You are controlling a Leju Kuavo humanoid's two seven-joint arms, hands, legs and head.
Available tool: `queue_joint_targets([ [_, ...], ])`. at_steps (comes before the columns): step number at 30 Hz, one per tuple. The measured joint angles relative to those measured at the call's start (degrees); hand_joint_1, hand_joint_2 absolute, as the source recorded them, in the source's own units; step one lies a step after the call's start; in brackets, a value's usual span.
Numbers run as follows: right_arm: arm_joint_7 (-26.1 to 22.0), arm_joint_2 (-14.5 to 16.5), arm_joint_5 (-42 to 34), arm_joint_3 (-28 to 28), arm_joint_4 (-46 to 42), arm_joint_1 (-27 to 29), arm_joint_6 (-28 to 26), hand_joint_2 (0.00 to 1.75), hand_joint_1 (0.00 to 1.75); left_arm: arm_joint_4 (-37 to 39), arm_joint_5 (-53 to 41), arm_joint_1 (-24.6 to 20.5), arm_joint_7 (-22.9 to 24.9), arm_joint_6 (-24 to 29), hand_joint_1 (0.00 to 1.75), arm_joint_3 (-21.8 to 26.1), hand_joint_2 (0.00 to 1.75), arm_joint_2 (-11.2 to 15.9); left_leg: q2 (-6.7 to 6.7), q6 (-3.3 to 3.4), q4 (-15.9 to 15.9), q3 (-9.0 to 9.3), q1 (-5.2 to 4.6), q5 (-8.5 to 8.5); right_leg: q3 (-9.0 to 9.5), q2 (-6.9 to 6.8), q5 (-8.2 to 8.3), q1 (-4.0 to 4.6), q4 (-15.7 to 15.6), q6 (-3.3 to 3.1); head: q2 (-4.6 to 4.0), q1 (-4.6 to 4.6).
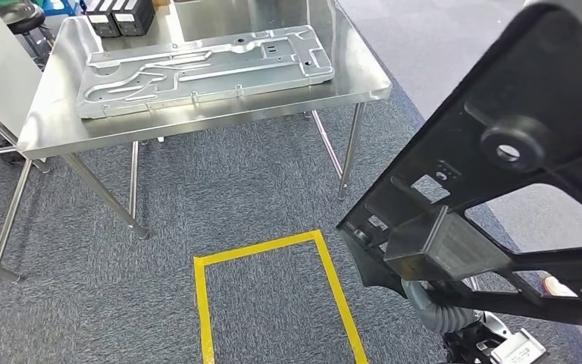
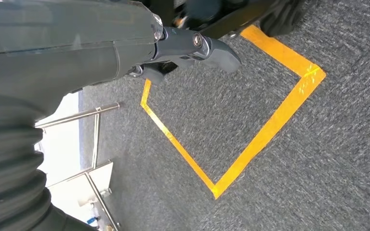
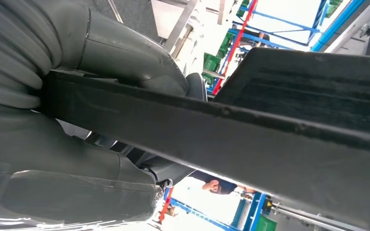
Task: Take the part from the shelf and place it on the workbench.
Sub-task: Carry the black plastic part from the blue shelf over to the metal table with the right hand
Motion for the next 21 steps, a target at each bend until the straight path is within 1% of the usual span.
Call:
queue_joint_targets([
  [1,-0.01,0.0,-0.02,-0.01,0.01,0.05,0.01,1.75,1.69,0.0,0.0,0.06,0.0,-0.05,0.0,0.0,1.75,0.01,0.01,-0.07,2.91,-1.37,0.03,-0.94,0.0,0.01,-0.04,0.08,0.03,-0.06,0.0,0.0],
  [2,-0.02,0.0,-0.06,-0.01,0.02,0.11,0.02,1.75,1.69,0.0,0.0,0.11,-0.01,-0.13,0.0,0.0,1.75,0.01,0.01,-0.08,3.96,-1.88,0.04,-0.78,0.02,0.05,-0.07,0.14,0.08,-0.09,0.0,0.0],
  [3,-0.03,0.0,-0.12,-0.01,0.03,0.17,0.03,1.75,1.69,0.0,0.0,0.14,-0.01,-0.23,0.0,0.0,1.75,0.01,0.01,-0.01,2.83,-1.38,0.05,0.43,0.07,0.12,-0.11,0.18,0.13,-0.08,0.0,0.0],
  [4,-0.05,0.0,-0.2,-0.01,0.03,0.21,0.04,1.75,1.69,0.0,0.0,0.15,-0.02,-0.33,0.0,0.0,1.75,0.01,0.0,0.14,-0.41,0.14,0.05,2.44,0.16,0.19,-0.16,0.2,0.18,-0.01,0.0,0.0],
  [5,-0.08,0.0,-0.28,-0.01,0.03,0.21,0.04,1.75,1.69,0.0,0.0,0.13,-0.02,-0.43,0.0,-0.01,1.75,0.02,-0.01,0.38,-4.53,2.05,0.04,4.33,0.22,0.24,-0.23,0.23,0.26,0.11,0.0,0.0],
  [6,-0.1,0.0,-0.35,-0.02,0.03,0.2,0.04,1.75,1.69,0.0,0.0,0.09,-0.02,-0.5,0.0,-0.01,1.75,0.03,-0.01,0.63,-8.18,3.7,-0.04,5.65,0.21,0.29,-0.35,0.34,0.42,0.31,0.0,0.0],
  [7,-0.12,0.0,-0.4,-0.02,0.03,0.19,0.04,1.75,1.69,0.0,0.0,0.06,-0.01,-0.55,0.0,-0.01,1.75,0.04,-0.02,0.89,-10.69,4.81,-0.12,6.36,0.17,0.32,-0.42,0.42,0.53,0.57,0.0,0.0],
  [8,-0.13,0.0,-0.43,-0.02,0.03,0.19,0.04,1.75,1.69,0.0,0.0,0.06,-0.01,-0.57,0.0,-0.01,1.75,0.04,-0.02,1.16,-11.76,5.21,-0.22,6.38,0.12,0.33,-0.47,0.51,0.59,0.87,0.0,0.01],
  [9,-0.13,0.01,-0.44,-0.01,0.02,0.18,0.04,1.75,1.69,0.0,0.0,0.06,0.0,-0.59,0.0,-0.01,1.75,0.05,-0.03,1.44,-11.96,5.23,-0.35,6.34,0.11,0.34,-0.49,0.53,0.61,1.22,0.0,0.01],
  [11,-0.14,0.02,-0.46,-0.01,0.01,0.18,0.04,1.75,1.69,0.0,0.0,0.09,0.01,-0.6,0.0,-0.01,1.75,0.04,-0.03,2.19,-12.35,5.5,-0.26,6.62,0.08,0.34,-0.79,0.36,0.95,1.93,0.0,0.02],
  [12,-0.14,0.03,-0.48,-0.02,0.0,0.15,0.04,1.75,1.69,0.0,0.0,0.07,0.03,-0.6,0.0,-0.01,1.75,0.03,-0.02,2.51,-12.59,5.67,-0.17,6.79,-0.36,0.34,-1.56,0.27,2.06,2.26,0.0,0.02],
  [13,-0.15,0.02,-0.5,-0.03,0.03,0.11,0.06,1.75,1.69,0.0,0.0,0.05,0.07,-0.6,0.0,-0.01,1.75,0.02,0.0,2.75,-12.79,5.84,-0.06,6.94,-1.35,0.35,-2.86,0.2,4.24,2.55,0.0,0.02],
  [15,-0.17,0.02,-0.54,-0.02,0.26,0.04,0.1,1.75,1.69,0.0,0.0,0.03,0.16,-0.61,0.0,-0.01,1.75,-0.02,0.01,2.94,-12.79,5.82,-0.07,6.93,-4.84,0.34,-6.26,0.09,11.23,3.0,0.0,0.02],
  [16,-0.17,0.02,-0.55,-0.02,0.46,0.02,0.13,1.75,1.69,0.0,0.0,0.04,0.19,-0.6,0.0,-0.01,1.75,-0.03,0.01,2.98,-12.76,5.82,-0.09,6.88,-6.55,0.33,-7.29,0.04,14.4,3.17,0.0,0.02],
  [17,-0.17,0.02,-0.55,-0.01,0.67,-0.04,0.14,1.75,1.69,0.0,0.0,0.06,0.2,-0.6,0.0,-0.01,1.75,-0.05,-0.01,2.97,-12.73,5.86,-0.09,6.81,-7.51,0.33,-7.32,-0.01,15.99,3.27,0.0,0.02],
  [18,-0.17,0.02,-0.55,0.0,0.86,-0.15,0.15,1.75,1.69,0.0,0.0,0.07,0.2,-0.59,0.0,-0.01,1.75,-0.05,-0.04,2.92,-12.7,5.96,-0.09,6.72,-7.41,0.32,-6.26,-0.07,15.4,3.28,0.0,0.02],
  [19,-0.17,0.02,-0.55,0.01,1.0,-0.34,0.15,1.75,1.69,0.0,0.0,0.08,0.19,-0.58,0.0,-0.01,1.75,-0.07,-0.08,2.82,-12.67,6.12,-0.07,6.59,-6.21,0.31,-4.33,-0.14,12.68,3.23,0.0,0.02],
  [20,-0.17,0.02,-0.55,0.01,1.1,-0.58,0.15,1.75,1.69,0.0,0.0,0.08,0.19,-0.58,0.0,-0.01,1.75,-0.09,-0.12,2.68,-12.64,6.32,-0.07,6.42,-4.32,0.27,-2.23,-0.2,8.61,3.1,0.0,0.02],
  [21,-0.17,0.02,-0.55,0.03,1.2,-0.83,0.15,1.75,1.69,0.0,0.0,0.05,0.18,-0.57,0.0,-0.01,1.75,-0.11,-0.16,2.45,-12.56,6.46,-0.17,6.22,-2.54,0.24,-0.78,-0.11,4.92,2.86,0.0,0.02],
])
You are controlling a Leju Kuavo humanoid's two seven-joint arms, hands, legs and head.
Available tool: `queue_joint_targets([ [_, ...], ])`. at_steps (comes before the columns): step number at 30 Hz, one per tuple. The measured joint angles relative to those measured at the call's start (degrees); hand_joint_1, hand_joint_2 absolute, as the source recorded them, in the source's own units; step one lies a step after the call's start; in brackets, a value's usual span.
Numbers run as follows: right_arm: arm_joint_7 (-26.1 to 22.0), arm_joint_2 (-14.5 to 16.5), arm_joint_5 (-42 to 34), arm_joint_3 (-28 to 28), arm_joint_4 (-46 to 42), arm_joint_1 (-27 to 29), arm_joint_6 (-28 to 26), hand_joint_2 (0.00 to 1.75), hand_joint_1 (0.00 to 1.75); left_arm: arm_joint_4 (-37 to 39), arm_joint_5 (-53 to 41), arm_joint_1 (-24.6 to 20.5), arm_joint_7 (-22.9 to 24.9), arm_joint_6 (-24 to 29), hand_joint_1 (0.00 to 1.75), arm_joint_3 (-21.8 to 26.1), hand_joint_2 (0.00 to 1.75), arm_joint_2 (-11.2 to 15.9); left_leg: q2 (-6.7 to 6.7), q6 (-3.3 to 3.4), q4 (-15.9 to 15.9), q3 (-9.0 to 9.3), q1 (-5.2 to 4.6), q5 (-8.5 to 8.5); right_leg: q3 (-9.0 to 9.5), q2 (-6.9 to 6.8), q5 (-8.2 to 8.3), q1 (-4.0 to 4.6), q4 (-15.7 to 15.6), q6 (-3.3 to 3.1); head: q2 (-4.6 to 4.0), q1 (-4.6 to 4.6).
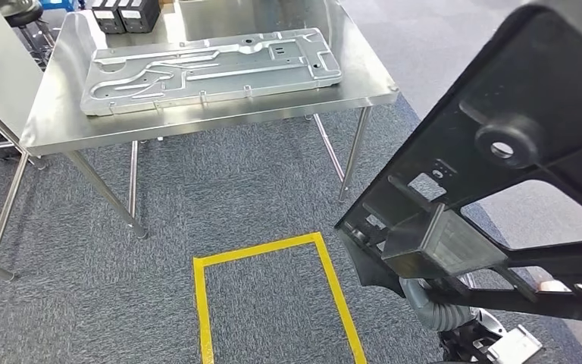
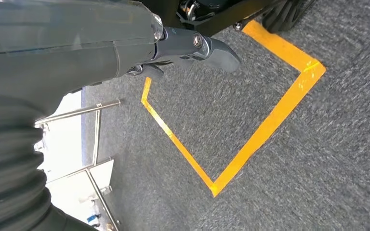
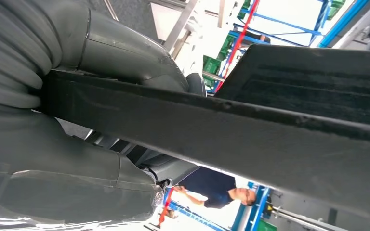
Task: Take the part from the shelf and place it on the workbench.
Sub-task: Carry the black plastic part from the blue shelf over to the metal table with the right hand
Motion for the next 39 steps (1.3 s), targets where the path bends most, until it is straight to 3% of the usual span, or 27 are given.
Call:
queue_joint_targets([
  [2,0.02,0.0,0.0,0.02,0.13,-0.33,-0.01,1.75,1.69,0.0,0.0,-0.03,-0.03,0.07,0.0,0.0,1.75,-0.02,-0.02,-0.56,0.07,0.11,-0.17,-0.33,1.82,0.0,0.97,0.27,-3.94,-0.71,0.0,-0.01],
  [6,0.04,0.01,0.0,0.04,0.2,-0.42,-0.08,1.75,1.69,0.0,0.0,-0.06,-0.11,0.07,0.0,0.0,1.75,0.01,0.01,-1.81,1.0,-0.02,-0.17,-1.42,2.19,0.1,0.7,0.17,-4.56,-2.21,0.0,-0.01],
  [8,0.04,0.02,0.0,0.08,0.2,-0.45,-0.09,1.75,1.69,0.0,0.0,-0.07,-0.14,0.0,0.0,0.0,1.75,0.03,0.0,-2.2,6.32,-2.46,-0.02,-4.24,2.6,-0.03,0.57,0.08,-4.83,-2.82,0.0,-0.02],
  [10,0.04,0.03,0.01,0.11,0.21,-0.46,-0.11,1.75,1.69,0.0,0.0,-0.01,-0.16,-0.02,0.0,0.0,1.75,0.03,0.0,-2.42,13.91,-6.53,0.16,-7.2,2.8,-0.07,0.31,0.26,-4.81,-3.17,0.0,-0.02],
  [11,0.04,0.04,0.02,0.12,0.21,-0.45,-0.12,1.75,1.69,0.0,0.0,0.03,-0.18,-0.02,0.0,0.0,1.75,0.03,0.01,-2.48,16.06,-7.89,0.22,-7.42,2.93,-0.02,0.18,0.33,-4.79,-3.23,0.0,-0.02],
  [12,0.04,0.04,0.04,0.12,0.21,-0.43,-0.13,1.75,1.69,0.0,0.0,0.06,-0.19,-0.02,0.0,0.0,1.75,0.03,0.01,-2.47,16.13,-8.29,0.25,-6.5,3.12,0.06,0.01,0.38,-4.77,-3.22,0.0,-0.02],
  [13,0.04,0.04,0.05,0.12,0.21,-0.42,-0.13,1.75,1.69,0.0,0.0,0.08,-0.2,-0.02,0.0,0.0,1.75,0.03,0.01,-2.37,13.96,-7.6,0.26,-4.52,3.42,0.13,-0.2,0.4,-4.73,-3.14,0.0,-0.02],
  [15,0.04,0.04,0.05,0.11,0.2,-0.43,-0.13,1.75,1.69,0.0,0.0,0.06,-0.23,-0.1,0.0,0.0,1.75,0.05,-0.01,-1.97,6.68,-4.65,0.19,-0.25,4.05,0.23,-0.75,0.51,-4.6,-2.84,0.0,-0.02],
  [16,0.04,0.04,0.05,0.11,0.19,-0.43,-0.13,1.75,1.69,0.0,0.0,0.02,-0.26,-0.16,0.0,0.0,1.75,0.06,-0.03,-1.72,3.68,-3.39,0.1,0.92,4.21,0.26,-0.99,0.6,-4.51,-2.59,0.0,-0.02],
  [18,0.04,0.05,0.04,0.11,0.19,-0.44,-0.13,1.75,1.69,0.0,0.0,0.0,-0.33,-0.26,0.0,0.0,1.75,0.07,-0.09,-1.24,1.21,-2.41,-0.13,1.18,4.26,0.3,-1.25,0.66,-4.47,-1.99,0.0,-0.02],
  [21,0.04,0.08,0.03,0.08,0.13,-0.46,-0.13,1.75,1.69,0.0,0.0,-0.01,-0.37,-0.31,0.0,0.0,1.75,0.02,-0.15,-0.27,0.37,-1.88,-0.04,1.32,4.27,0.26,-1.8,0.43,-3.95,-0.98,0.0,-0.01],
  [23,-0.02,0.09,-0.07,-0.04,0.08,-0.46,-0.13,1.75,1.69,0.0,0.0,-0.07,-0.33,-0.33,0.0,0.0,1.75,-0.02,-0.13,0.31,-0.17,-1.29,0.18,1.35,2.11,0.22,-4.0,0.27,0.58,-0.35,0.0,0.0],
  [25,-0.07,0.09,-0.21,-0.16,0.11,-0.36,-0.1,1.75,1.69,0.0,0.0,-0.07,-0.3,-0.34,0.0,0.0,1.75,-0.02,-0.12,0.57,-0.2,-1.05,0.16,1.06,-2.39,0.21,-6.82,0.15,8.24,0.14,0.0,-0.01],
  [26,-0.08,0.09,-0.27,-0.21,0.15,-0.28,-0.08,1.75,1.69,0.0,0.0,-0.04,-0.28,-0.34,0.0,0.0,1.75,-0.02,-0.12,0.59,-0.18,-0.9,0.15,0.89,-4.22,0.2,-7.19,0.04,10.86,0.32,0.0,-0.01],
  [27,-0.09,0.09,-0.32,-0.23,0.18,-0.23,-0.05,1.75,1.69,0.0,0.0,0.0,-0.29,-0.34,0.0,0.0,1.75,-0.02,-0.14,0.55,-0.16,-0.68,0.15,0.67,-5.14,0.19,-6.48,-0.06,11.6,0.45,0.0,-0.01],
  [28,-0.11,0.09,-0.36,-0.24,0.2,-0.2,-0.04,1.75,1.69,0.0,0.0,0.03,-0.28,-0.33,0.0,0.0,1.75,-0.02,-0.16,0.45,-0.12,-0.35,0.18,0.42,-4.82,0.16,-4.62,-0.17,9.92,0.51,0.0,-0.01],
  [30,-0.16,0.09,-0.42,-0.25,0.21,-0.2,-0.04,1.75,1.69,0.0,0.0,0.06,-0.27,-0.31,0.0,0.0,1.75,-0.04,-0.2,0.07,-0.06,0.38,0.21,-0.24,-1.82,0.01,-0.03,-0.3,2.5,0.42,0.0,-0.01],
  [31,-0.2,0.09,-0.44,-0.25,0.19,-0.2,-0.04,1.75,1.69,0.0,0.0,0.02,-0.27,-0.31,0.0,0.0,1.75,-0.05,-0.24,-0.24,0.03,0.58,0.12,-0.62,-0.39,-0.05,1.34,-0.22,-0.87,0.16,0.0,-0.01],
  [33,-0.25,0.09,-0.45,-0.27,0.17,-0.11,-0.05,1.75,1.69,0.0,0.0,-0.01,-0.27,-0.35,0.0,0.0,1.75,-0.06,-0.26,-0.88,0.03,0.7,-0.07,-1.13,0.74,-0.06,1.62,0.06,-3.66,-0.58,0.0,-0.01],
  [36,-0.31,0.09,-0.46,-0.3,0.09,0.12,-0.07,1.75,1.69,0.0,0.0,-0.08,-0.27,-0.43,0.0,-0.01,1.75,-0.03,-0.15,-1.83,0.25,1.14,-0.02,-1.92,1.19,0.15,1.24,0.03,-4.18,-1.79,0.0,-0.02],
  [38,-0.42,0.1,-0.46,-0.3,0.04,0.17,-0.07,1.75,1.69,0.0,0.0,-0.15,-0.26,-0.46,0.0,-0.02,1.75,-0.01,-0.13,-2.26,4.33,-0.41,0.11,-4.06,1.96,0.07,0.97,-0.14,-4.59,-2.53,0.0,-0.02],
  [39,-0.49,0.1,-0.46,-0.3,0.04,0.19,-0.07,1.75,1.69,0.0,0.0,-0.13,-0.25,-0.46,0.0,-0.02,1.75,-0.01,-0.13,-2.37,8.13,-2.31,0.18,-5.67,2.27,0.01,0.71,-0.05,-4.64,-2.8,0.0,-0.02],
])
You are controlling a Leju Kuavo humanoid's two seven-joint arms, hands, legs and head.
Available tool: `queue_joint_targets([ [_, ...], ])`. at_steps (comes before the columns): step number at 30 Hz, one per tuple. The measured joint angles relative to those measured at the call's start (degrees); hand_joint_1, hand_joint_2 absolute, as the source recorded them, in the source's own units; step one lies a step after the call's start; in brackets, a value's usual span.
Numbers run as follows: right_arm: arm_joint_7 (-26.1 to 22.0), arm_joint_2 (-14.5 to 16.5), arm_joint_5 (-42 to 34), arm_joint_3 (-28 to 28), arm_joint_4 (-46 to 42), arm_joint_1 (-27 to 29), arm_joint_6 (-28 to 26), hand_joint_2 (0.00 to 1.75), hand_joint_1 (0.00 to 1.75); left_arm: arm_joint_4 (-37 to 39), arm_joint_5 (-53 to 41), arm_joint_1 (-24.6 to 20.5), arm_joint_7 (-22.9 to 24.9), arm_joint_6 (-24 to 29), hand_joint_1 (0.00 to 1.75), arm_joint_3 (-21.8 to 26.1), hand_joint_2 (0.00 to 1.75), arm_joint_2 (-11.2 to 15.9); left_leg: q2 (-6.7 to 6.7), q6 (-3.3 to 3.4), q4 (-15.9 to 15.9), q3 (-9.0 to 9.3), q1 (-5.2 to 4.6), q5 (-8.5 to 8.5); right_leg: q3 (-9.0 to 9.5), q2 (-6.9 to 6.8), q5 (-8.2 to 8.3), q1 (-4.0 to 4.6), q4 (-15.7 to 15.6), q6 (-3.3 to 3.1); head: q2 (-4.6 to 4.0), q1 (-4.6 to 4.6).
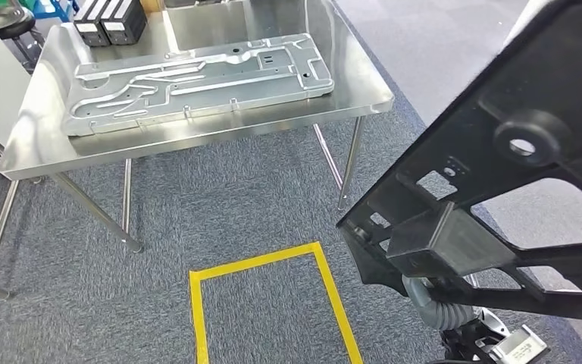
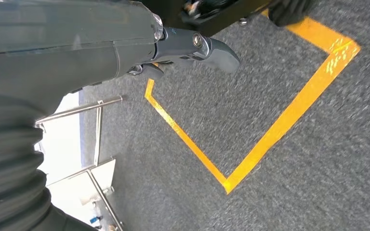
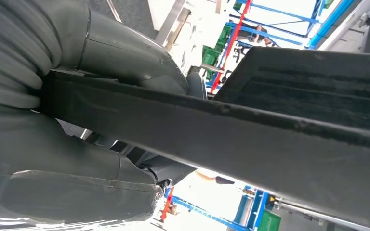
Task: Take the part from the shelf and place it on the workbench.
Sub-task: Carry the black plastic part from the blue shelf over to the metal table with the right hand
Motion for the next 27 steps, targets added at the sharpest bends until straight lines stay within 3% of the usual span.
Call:
queue_joint_targets([
  [2,-0.15,0.0,0.0,0.0,0.0,0.17,-0.02,1.75,1.69,0.0,0.0,0.11,0.01,-0.04,0.0,0.0,1.75,0.01,0.01,-0.14,7.56,-4.5,0.07,-2.28,0.6,-0.02,-0.55,0.17,0.01,-0.27,0.0,0.0],
  [3,-0.22,0.01,0.0,0.0,0.0,0.32,-0.02,1.75,1.69,0.0,0.0,0.18,0.0,-0.06,0.0,0.0,1.75,0.02,0.01,-0.14,8.98,-5.81,0.08,-1.87,0.99,0.04,-0.87,0.24,0.02,-0.29,0.0,0.0],
  [4,-0.28,0.01,0.0,0.0,0.0,0.49,-0.02,1.75,1.69,0.0,0.0,0.22,-0.01,-0.09,0.0,0.0,1.75,0.02,0.01,-0.05,8.14,-6.05,0.08,-0.27,1.5,0.12,-1.23,0.29,0.02,-0.26,0.0,0.0],
  [6,-0.34,0.01,0.0,0.0,0.0,0.73,-0.02,1.75,1.69,0.0,0.0,0.26,-0.04,-0.14,0.0,0.0,1.75,0.04,0.0,0.43,0.97,-3.83,0.05,4.92,2.69,0.21,-2.05,0.36,0.02,-0.07,0.0,0.01],
  [7,-0.37,0.01,0.0,0.0,0.0,0.78,-0.02,1.75,1.69,0.0,0.0,0.23,-0.05,-0.16,0.0,0.0,1.75,0.05,-0.01,0.71,-2.73,-2.41,-0.07,6.74,3.13,0.25,-2.48,0.48,0.09,0.15,0.0,0.01],
  [9,-0.4,0.01,0.0,-0.01,0.0,0.83,-0.01,1.75,1.69,0.0,0.0,0.18,-0.08,-0.16,0.0,0.0,1.75,0.09,-0.03,1.24,-6.53,-0.94,-0.31,7.93,3.49,0.33,-3.07,0.59,0.13,0.71,0.0,0.01],
  [12,-0.42,0.05,0.0,-0.01,-0.06,0.88,0.01,1.75,1.69,0.0,0.0,0.18,-0.1,-0.16,0.0,0.0,1.75,0.08,-0.09,1.99,-7.16,-0.47,-0.33,7.59,3.7,0.35,-3.58,0.5,0.19,1.71,0.0,0.01],
  [14,-0.45,0.08,-0.01,-0.02,-0.22,0.84,0.01,1.75,1.69,0.0,0.0,0.14,-0.1,-0.17,0.0,0.0,1.75,0.05,-0.07,2.57,-7.9,0.27,-0.08,7.56,2.35,0.28,-5.18,0.41,3.41,2.32,0.0,0.02],
  [17,-0.49,0.08,-0.01,-0.01,-0.31,0.9,0.03,1.75,1.69,0.0,0.0,0.12,-0.09,-0.18,0.0,0.0,1.75,0.02,-0.05,2.95,-8.11,1.08,-0.02,6.91,-4.33,0.24,-8.77,0.22,14.25,2.86,0.0,0.02],
  [18,-0.48,0.08,0.0,-0.01,-0.3,0.93,0.04,1.75,1.69,0.0,0.0,0.16,-0.08,-0.2,0.0,0.0,1.75,0.02,-0.08,2.94,-8.1,1.42,-0.02,6.58,-6.04,0.24,-8.54,0.16,16.12,2.97,0.0,0.02],
  [19,-0.47,0.08,0.0,-0.01,-0.29,0.92,0.05,1.75,1.69,0.0,0.0,0.19,-0.08,-0.22,0.0,0.0,1.75,0.01,-0.12,2.88,-8.09,1.87,-0.02,6.22,-6.69,0.22,-7.08,0.1,15.83,3.03,0.0,0.02],
  [21,-0.47,0.07,0.0,-0.02,-0.28,0.81,0.08,1.75,1.69,0.0,0.0,0.2,-0.03,-0.27,0.0,0.01,1.75,-0.02,-0.22,2.62,-8.08,3.04,0.01,5.36,-4.85,0.14,-1.79,-0.04,9.25,2.92,0.0,0.02],
  [23,-0.46,0.08,0.0,-0.01,-0.22,0.53,0.14,1.75,1.69,0.0,0.0,0.1,0.03,-0.31,0.0,0.01,1.75,-0.04,-0.31,2.05,-8.04,3.79,-0.18,4.46,-2.26,0.06,1.22,0.15,2.72,2.48,0.0,0.02],
  [27,-0.46,0.08,0.0,-0.02,0.01,-0.18,0.47,1.75,1.69,0.0,0.0,-0.08,0.03,-0.26,0.0,0.01,1.75,-0.11,-0.23,0.85,-8.32,4.47,-0.31,3.58,-1.22,0.26,0.73,0.29,0.71,1.13,0.0,0.02],
])
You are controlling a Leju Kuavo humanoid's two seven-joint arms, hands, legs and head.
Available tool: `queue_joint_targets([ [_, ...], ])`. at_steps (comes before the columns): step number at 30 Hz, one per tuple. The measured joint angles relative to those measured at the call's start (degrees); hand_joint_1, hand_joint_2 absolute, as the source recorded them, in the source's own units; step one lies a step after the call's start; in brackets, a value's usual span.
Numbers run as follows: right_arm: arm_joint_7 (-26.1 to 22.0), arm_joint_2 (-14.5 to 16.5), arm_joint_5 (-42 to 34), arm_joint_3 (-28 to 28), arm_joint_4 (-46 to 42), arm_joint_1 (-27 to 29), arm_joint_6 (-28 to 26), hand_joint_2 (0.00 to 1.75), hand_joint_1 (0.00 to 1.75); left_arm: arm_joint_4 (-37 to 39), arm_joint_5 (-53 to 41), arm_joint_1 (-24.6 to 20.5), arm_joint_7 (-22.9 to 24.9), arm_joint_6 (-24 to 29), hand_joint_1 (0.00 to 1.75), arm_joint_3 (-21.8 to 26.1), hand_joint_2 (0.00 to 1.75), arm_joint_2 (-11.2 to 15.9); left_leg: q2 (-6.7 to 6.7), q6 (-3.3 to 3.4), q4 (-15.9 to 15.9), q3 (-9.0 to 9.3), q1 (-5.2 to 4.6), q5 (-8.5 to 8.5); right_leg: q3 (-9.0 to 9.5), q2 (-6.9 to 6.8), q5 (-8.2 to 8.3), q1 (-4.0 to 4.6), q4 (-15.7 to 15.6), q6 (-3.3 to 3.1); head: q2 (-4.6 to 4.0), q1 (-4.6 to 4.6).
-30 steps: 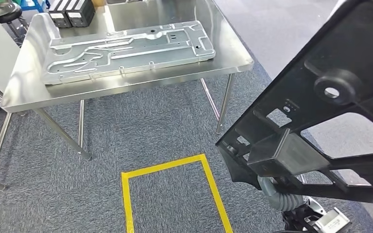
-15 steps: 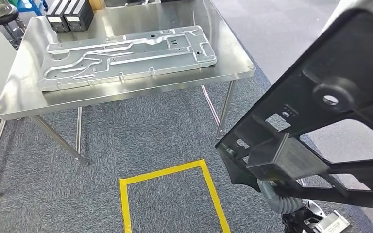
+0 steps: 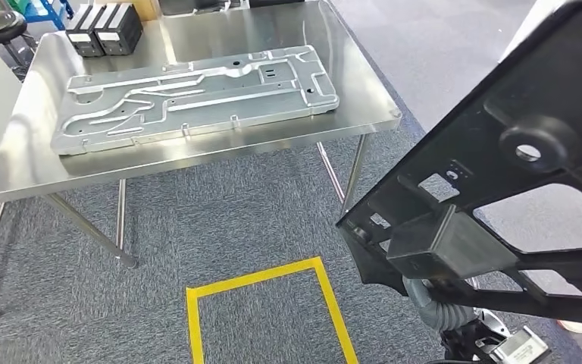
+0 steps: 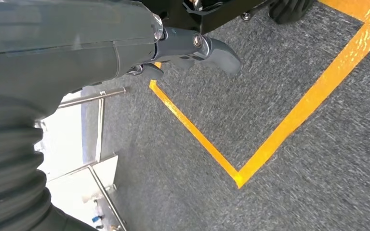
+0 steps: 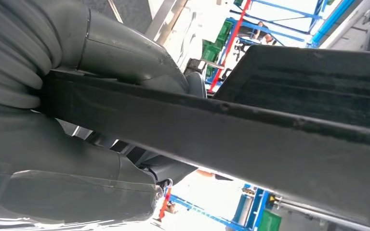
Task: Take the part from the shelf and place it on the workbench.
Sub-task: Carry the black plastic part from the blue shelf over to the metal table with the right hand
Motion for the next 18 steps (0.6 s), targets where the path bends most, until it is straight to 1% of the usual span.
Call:
queue_joint_targets([
  [1,0.01,0.0,-0.01,0.0,0.03,-0.21,0.17,1.75,1.69,0.0,0.0,-0.05,-0.02,0.05,0.0,0.01,1.75,-0.02,0.04,-0.25,0.81,-0.13,0.01,-0.51,0.37,-0.03,-0.14,-0.13,-0.26,-0.38,0.0,-0.01],
  [2,0.01,0.01,-0.01,0.0,0.04,-0.45,0.37,1.75,1.69,0.0,0.0,-0.1,-0.03,0.11,0.0,0.01,1.75,-0.02,0.06,-0.48,2.92,-0.99,0.03,-1.53,0.82,-0.1,-0.3,-0.27,-0.52,-0.77,0.0,-0.01],
  [3,0.02,0.01,-0.02,0.01,0.06,-0.64,0.55,1.75,1.69,0.0,0.0,-0.08,-0.05,0.17,0.0,0.0,1.75,-0.02,0.07,-0.62,6.23,-2.67,0.14,-2.89,1.25,-0.22,-0.54,-0.26,-0.66,-1.07,0.0,-0.01],
  [4,0.02,0.0,-0.02,0.01,0.1,-0.79,0.68,1.75,1.69,0.0,0.0,-0.05,-0.06,0.25,0.0,0.0,1.75,-0.02,0.07,-0.71,10.34,-5.03,0.2,-4.43,1.56,-0.3,-0.86,-0.2,-0.69,-1.29,0.0,-0.02],
  [5,0.03,0.0,-0.02,0.01,0.16,-0.86,0.76,1.75,1.69,0.0,0.0,0.01,-0.07,0.3,0.0,0.0,1.75,-0.02,0.07,-0.79,14.28,-7.51,0.26,-5.56,1.87,-0.33,-1.18,-0.11,-0.69,-1.41,0.0,-0.02],
  [6,0.04,0.0,-0.03,0.01,0.25,-0.86,0.81,1.75,1.69,0.0,0.0,0.1,-0.07,0.34,0.0,0.01,1.75,-0.02,0.07,-0.82,16.79,-9.39,0.3,-5.78,2.24,-0.31,-1.52,-0.04,-0.69,-1.43,0.0,-0.02],
  [7,0.05,0.0,-0.03,0.01,0.34,-0.86,0.84,1.75,1.69,0.0,0.0,0.2,-0.08,0.38,0.0,0.01,1.75,-0.01,0.07,-0.77,17.21,-10.31,0.32,-4.79,2.71,-0.25,-1.89,0.03,-0.69,-1.42,0.0,-0.02],
  [8,0.06,0.0,-0.04,0.01,0.42,-0.85,0.85,1.75,1.69,0.0,0.0,0.26,-0.08,0.41,0.0,0.01,1.75,-0.01,0.07,-0.61,15.23,-10.08,0.32,-2.63,3.31,-0.17,-2.3,0.08,-0.69,-1.37,0.0,-0.02],
  [9,0.06,-0.01,-0.06,0.01,0.46,-0.86,0.85,1.75,1.69,0.0,0.0,0.31,-0.09,0.43,0.0,0.02,1.75,0.0,0.07,-0.32,11.51,-8.96,0.29,0.14,3.97,-0.11,-2.74,0.14,-0.69,-1.27,0.0,-0.02],
  [10,0.05,-0.01,-0.08,0.01,0.5,-0.88,0.85,1.75,1.69,0.0,0.0,0.32,-0.1,0.45,0.0,0.02,1.75,0.02,0.05,0.0,7.47,-7.51,0.17,2.44,4.56,-0.09,-3.22,0.25,-0.67,-1.1,0.0,-0.01],
  [11,0.05,-0.01,-0.11,0.01,0.54,-0.9,0.85,1.75,1.69,0.0,0.0,0.28,-0.11,0.45,0.0,0.03,1.75,0.02,0.05,0.28,4.2,-6.21,0.04,3.89,4.99,-0.03,-3.66,0.34,-0.67,-0.85,0.0,-0.01],
  [12,0.06,-0.01,-0.14,0.01,0.56,-0.92,0.85,1.75,1.69,0.0,0.0,0.24,-0.12,0.46,0.0,0.03,1.75,0.03,0.04,0.5,2.28,-5.41,-0.11,4.38,5.27,-0.01,-4.0,0.38,-0.74,-0.56,0.0,-0.01],
  [13,0.06,-0.01,-0.15,0.01,0.6,-0.94,0.85,1.75,1.69,0.0,0.0,0.22,-0.13,0.46,0.0,0.03,1.75,0.04,0.01,0.7,1.48,-5.1,-0.22,4.16,5.44,0.03,-4.11,0.42,-0.6,-0.19,0.0,0.0],
  [15,0.08,-0.01,-0.18,0.02,0.63,-0.94,0.85,1.75,1.69,0.0,0.0,0.23,-0.13,0.47,0.0,0.03,1.75,0.03,-0.08,1.22,0.82,-4.58,-0.16,3.91,5.68,0.02,-4.09,0.27,-0.11,0.51,0.0,0.01],
  [16,0.08,0.0,-0.19,0.02,0.64,-0.96,0.85,1.75,1.69,0.0,0.0,0.26,-0.13,0.47,0.0,0.03,1.75,0.03,-0.12,1.52,0.5,-4.12,-0.08,3.84,5.5,0.01,-4.3,0.19,0.82,0.86,0.0,0.01],
  [17,0.08,0.0,-0.21,0.02,0.64,-1.0,0.85,1.75,1.69,0.0,0.0,0.25,-0.13,0.47,0.0,0.03,1.75,0.02,-0.13,1.8,0.28,-3.56,-0.02,3.74,4.72,0.0,-5.11,0.11,2.45,1.15,0.0,0.01],
  [18,0.07,-0.01,-0.23,0.02,0.65,-1.02,0.85,1.75,1.69,0.0,0.0,0.23,-0.13,0.48,0.0,0.03,1.75,0.01,-0.12,2.0,0.1,-3.1,0.04,3.62,3.21,-0.01,-6.4,0.02,5.1,1.37,0.0,0.01],
])
